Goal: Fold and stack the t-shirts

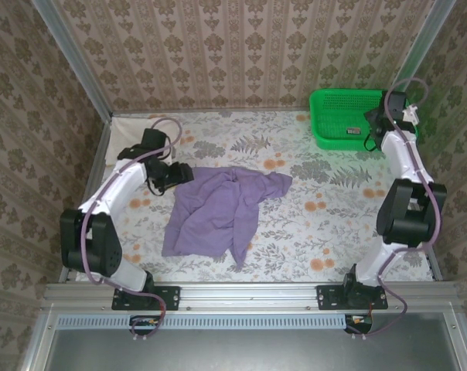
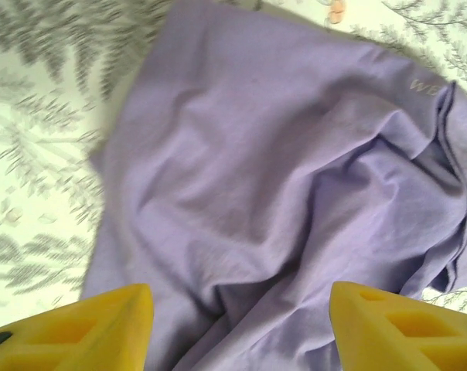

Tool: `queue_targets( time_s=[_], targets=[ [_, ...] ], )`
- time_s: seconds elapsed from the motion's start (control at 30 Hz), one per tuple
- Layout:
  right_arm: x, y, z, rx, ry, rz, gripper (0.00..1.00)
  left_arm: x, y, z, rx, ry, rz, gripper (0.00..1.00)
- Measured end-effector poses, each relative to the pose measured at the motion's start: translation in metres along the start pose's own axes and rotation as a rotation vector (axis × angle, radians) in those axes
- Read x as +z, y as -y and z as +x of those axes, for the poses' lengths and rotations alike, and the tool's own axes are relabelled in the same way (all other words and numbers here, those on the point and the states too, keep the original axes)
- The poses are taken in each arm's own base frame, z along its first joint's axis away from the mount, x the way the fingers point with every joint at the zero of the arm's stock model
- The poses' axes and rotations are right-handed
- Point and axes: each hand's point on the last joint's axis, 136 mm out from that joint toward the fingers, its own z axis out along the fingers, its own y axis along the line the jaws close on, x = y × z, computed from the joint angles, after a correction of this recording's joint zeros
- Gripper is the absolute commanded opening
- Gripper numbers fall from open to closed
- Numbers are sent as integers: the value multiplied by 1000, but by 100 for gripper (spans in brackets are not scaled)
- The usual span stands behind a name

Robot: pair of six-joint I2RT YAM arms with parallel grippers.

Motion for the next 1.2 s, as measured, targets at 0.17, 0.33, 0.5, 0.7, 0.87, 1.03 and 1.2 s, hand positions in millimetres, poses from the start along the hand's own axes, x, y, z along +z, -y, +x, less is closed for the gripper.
queue_targets(
  time_s=[0.17, 0.33, 0.5, 0.7, 0.87, 1.03, 1.2],
  targets=[
    [-71, -61, 62, -221, -81, -220, 71, -1, -37, 43, -96, -77, -64, 60],
    [-134, -69, 208, -522, -347, -383, 64, 5, -62, 95, -175, -203, -133, 58],
    [-181, -14, 322, -785, -624, -382, 59, 11, -77, 128, -232, -297, -180, 51],
    [-247, 56, 387, -986, -882, -425, 56, 13, -84, 154, -291, -349, -222, 46],
    [-290, 84, 418, -1094, -1009, -502, 59, 17, -95, 170, -387, -336, -259, 54],
    [-303, 106, 451, -1187, -1086, -479, 60, 28, -109, 194, -487, -345, -294, 50],
    [-298, 134, 488, -1298, -1138, -380, 59, 31, -115, 195, -527, -284, -308, 48]
  ],
)
